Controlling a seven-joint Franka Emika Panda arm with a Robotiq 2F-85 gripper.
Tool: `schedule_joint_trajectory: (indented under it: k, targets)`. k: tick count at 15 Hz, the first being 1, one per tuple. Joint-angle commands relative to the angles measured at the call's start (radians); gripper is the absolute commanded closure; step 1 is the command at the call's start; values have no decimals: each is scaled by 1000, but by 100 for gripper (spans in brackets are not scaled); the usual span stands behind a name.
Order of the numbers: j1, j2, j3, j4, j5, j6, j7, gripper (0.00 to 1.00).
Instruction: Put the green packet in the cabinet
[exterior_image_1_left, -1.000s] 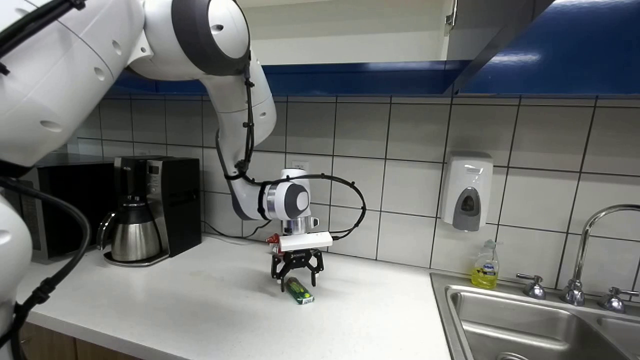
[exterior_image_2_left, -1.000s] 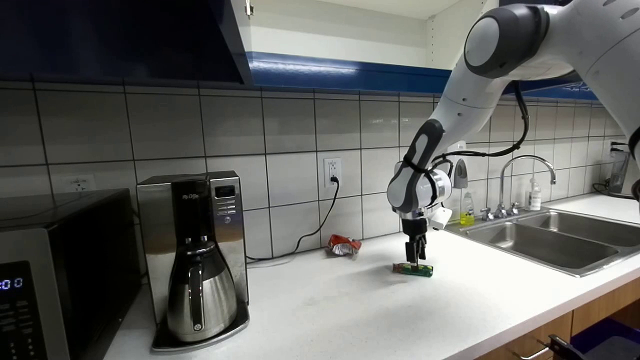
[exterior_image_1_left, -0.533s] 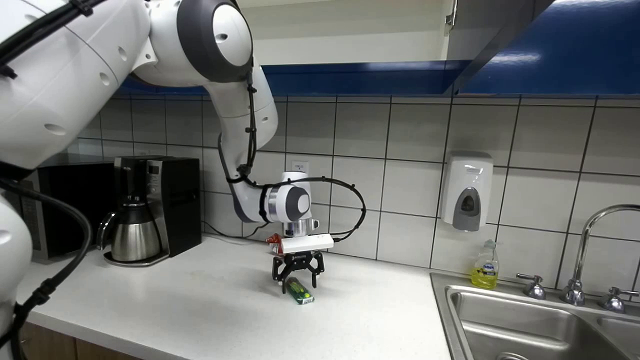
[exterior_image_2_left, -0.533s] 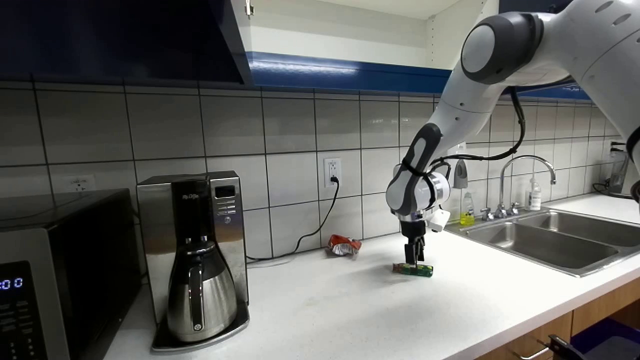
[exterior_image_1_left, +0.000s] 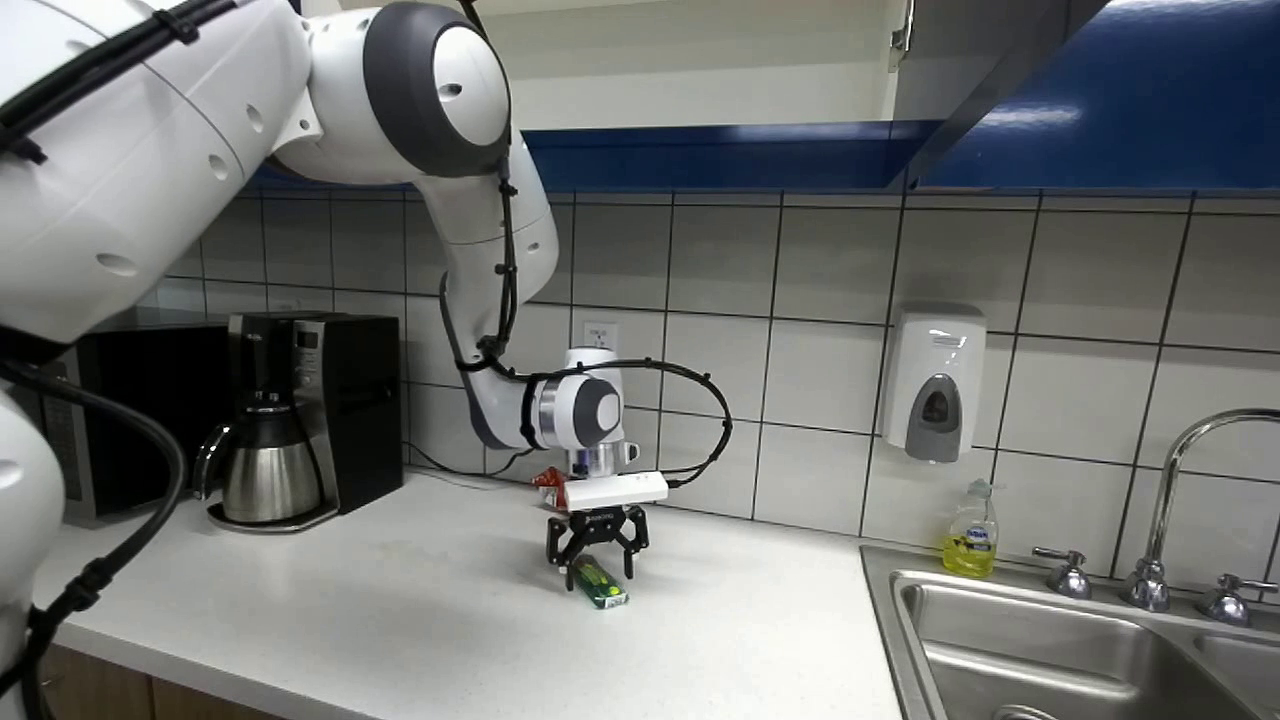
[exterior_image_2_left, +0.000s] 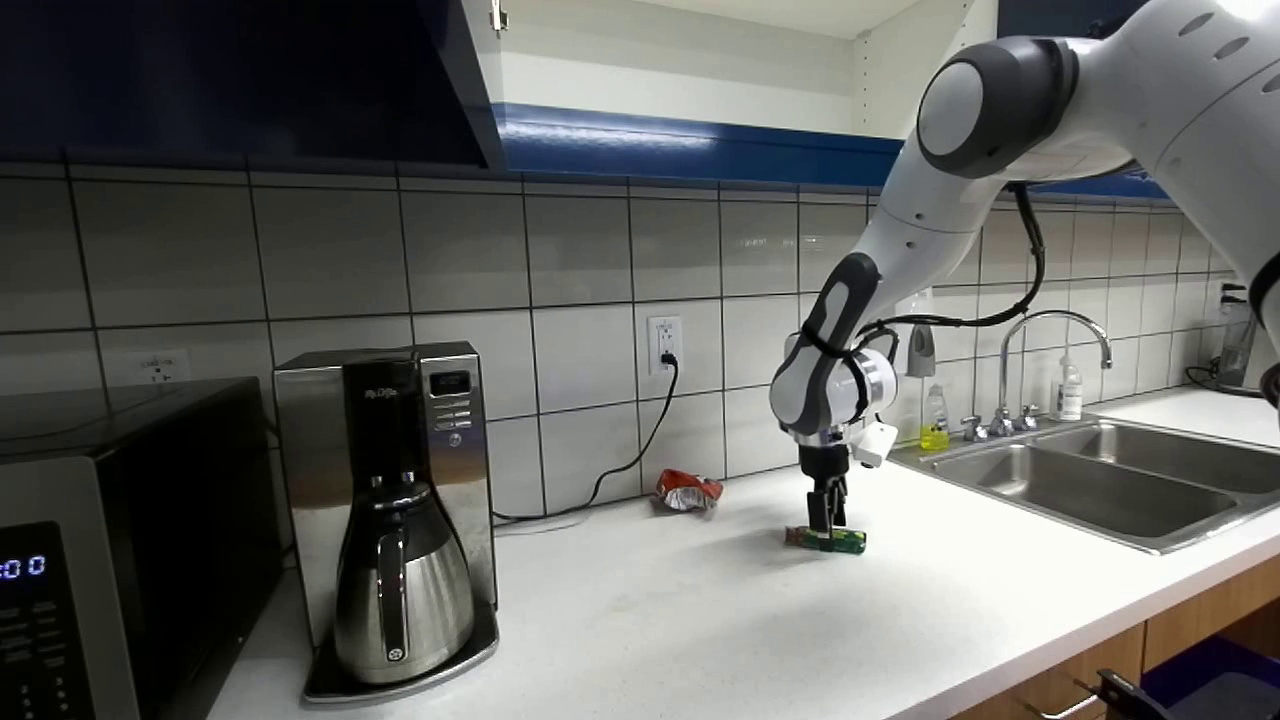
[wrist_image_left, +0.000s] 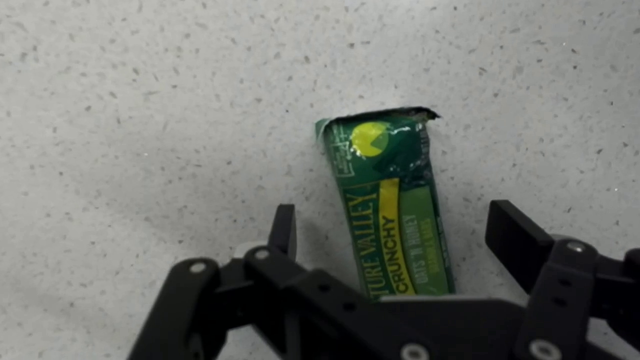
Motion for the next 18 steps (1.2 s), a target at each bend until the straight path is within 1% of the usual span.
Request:
schedule_joint_trajectory:
  k: [1,2,4,5,6,8,13,18]
  targets:
    - [-24,23,24,34,-11,-5,-26,31]
    - [-25,27,25,37,-10,-6,-26,42]
    - [-26,35,27,44,-9,-8,-28,58]
    - [-26,37,30,46,-8,-10,-29,65]
    - [-26,38,32,48,-7,-11,-29,73]
    - [-26,41,34,52,-5,-13,-29,84]
    - [-27,44,34,57,-1,-19,-23,84]
    - [-27,13,33,38,5,-25,-15,84]
